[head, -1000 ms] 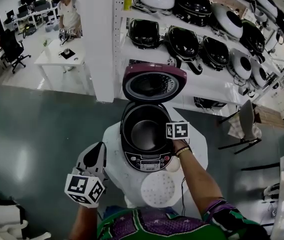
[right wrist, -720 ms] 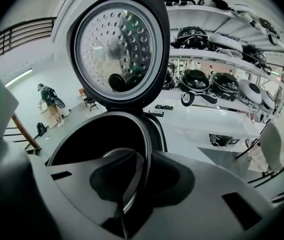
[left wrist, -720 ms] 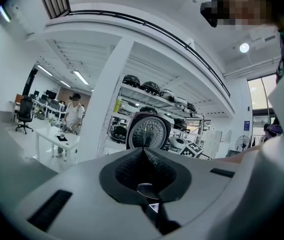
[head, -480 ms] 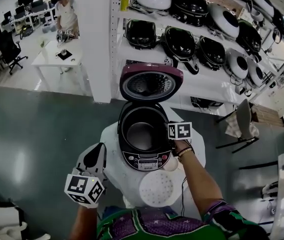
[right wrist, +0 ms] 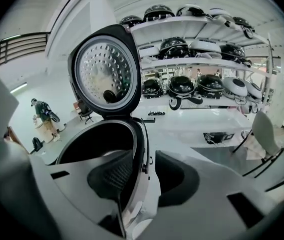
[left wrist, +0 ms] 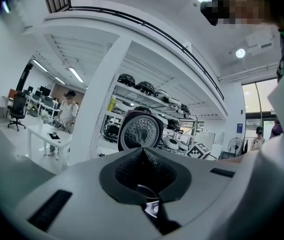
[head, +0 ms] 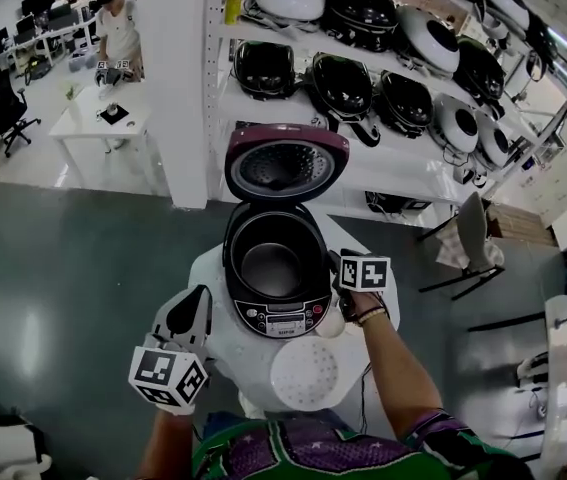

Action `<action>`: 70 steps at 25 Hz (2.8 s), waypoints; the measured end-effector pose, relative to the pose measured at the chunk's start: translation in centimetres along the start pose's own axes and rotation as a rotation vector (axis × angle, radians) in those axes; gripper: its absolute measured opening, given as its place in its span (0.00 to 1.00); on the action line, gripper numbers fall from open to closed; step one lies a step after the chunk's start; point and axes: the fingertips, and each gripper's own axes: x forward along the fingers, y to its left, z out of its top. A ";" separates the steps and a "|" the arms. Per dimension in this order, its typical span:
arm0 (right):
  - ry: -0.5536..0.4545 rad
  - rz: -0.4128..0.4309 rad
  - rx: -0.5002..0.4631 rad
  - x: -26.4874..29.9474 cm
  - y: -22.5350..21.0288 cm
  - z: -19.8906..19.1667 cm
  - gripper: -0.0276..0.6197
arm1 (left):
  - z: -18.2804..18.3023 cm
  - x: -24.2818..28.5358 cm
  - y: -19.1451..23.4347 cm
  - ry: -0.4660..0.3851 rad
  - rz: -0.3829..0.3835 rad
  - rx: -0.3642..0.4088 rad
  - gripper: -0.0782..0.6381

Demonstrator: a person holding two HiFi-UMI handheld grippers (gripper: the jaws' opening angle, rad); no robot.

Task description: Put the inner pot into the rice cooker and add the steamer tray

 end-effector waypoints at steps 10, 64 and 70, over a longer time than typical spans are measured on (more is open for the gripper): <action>-0.064 -0.050 0.038 -5.7 -1.7 -1.4 0.26 | -0.7 -1.1 -0.8 -0.007 -0.002 -0.012 0.14; -0.732 0.218 -0.175 -57.7 -9.4 -14.6 0.05 | -2.3 -22.1 -41.7 -0.167 -0.045 0.152 0.53; -0.701 0.230 -0.182 -55.2 -9.1 -15.3 0.05 | -9.3 -19.0 -38.1 0.007 -0.013 0.161 0.58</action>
